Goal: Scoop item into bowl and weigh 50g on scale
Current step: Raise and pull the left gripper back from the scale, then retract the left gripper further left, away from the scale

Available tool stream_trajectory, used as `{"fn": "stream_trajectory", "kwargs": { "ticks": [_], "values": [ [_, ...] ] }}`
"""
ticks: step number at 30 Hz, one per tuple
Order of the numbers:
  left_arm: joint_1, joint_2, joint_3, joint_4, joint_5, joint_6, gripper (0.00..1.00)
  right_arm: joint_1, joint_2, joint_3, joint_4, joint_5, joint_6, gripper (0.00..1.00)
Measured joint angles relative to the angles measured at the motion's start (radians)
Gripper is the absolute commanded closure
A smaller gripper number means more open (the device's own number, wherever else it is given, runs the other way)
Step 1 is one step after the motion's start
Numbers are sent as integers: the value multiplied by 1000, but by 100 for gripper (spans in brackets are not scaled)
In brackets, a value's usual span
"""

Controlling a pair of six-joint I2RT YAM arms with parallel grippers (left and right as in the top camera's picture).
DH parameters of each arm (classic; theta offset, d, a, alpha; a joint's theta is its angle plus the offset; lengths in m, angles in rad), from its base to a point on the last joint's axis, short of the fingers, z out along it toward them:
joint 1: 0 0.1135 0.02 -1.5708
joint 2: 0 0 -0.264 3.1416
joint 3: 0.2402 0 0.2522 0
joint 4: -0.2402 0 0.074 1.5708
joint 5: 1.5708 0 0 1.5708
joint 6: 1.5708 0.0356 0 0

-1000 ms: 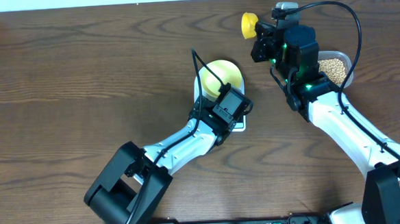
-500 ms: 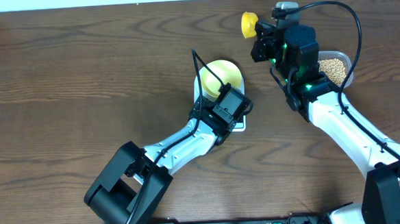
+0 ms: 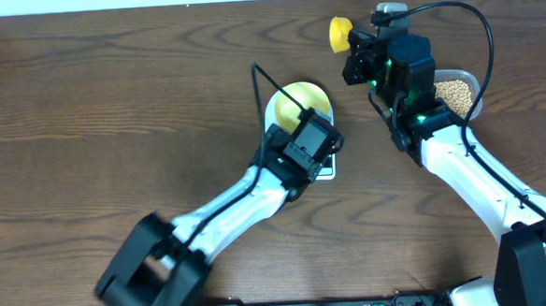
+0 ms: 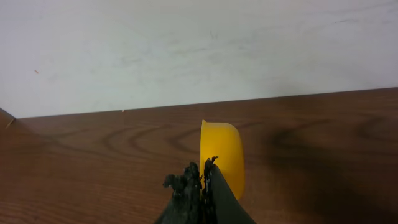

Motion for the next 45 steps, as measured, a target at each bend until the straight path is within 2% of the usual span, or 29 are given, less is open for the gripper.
{"fn": "stream_trajectory", "kwargs": {
  "ticks": [6,12,22,27,31,45],
  "values": [
    [0,-156,0,-95,13,0,16,0,0,0,-3,0,0,99],
    [19,-281,0,-213,112,0,16,0,0,0,-3,0,0,99],
    [198,-420,0,-292,338,17,16,0,0,0,-3,0,-3,99],
    [292,-437,0,-293,451,28,16,0,0,0,-3,0,-11,99],
    [330,-437,0,-293,483,37,15,0,0,0,-3,0,-22,99],
    [339,-437,0,-293,505,42,15,0,0,0,-3,0,-71,99]
  ]
}}
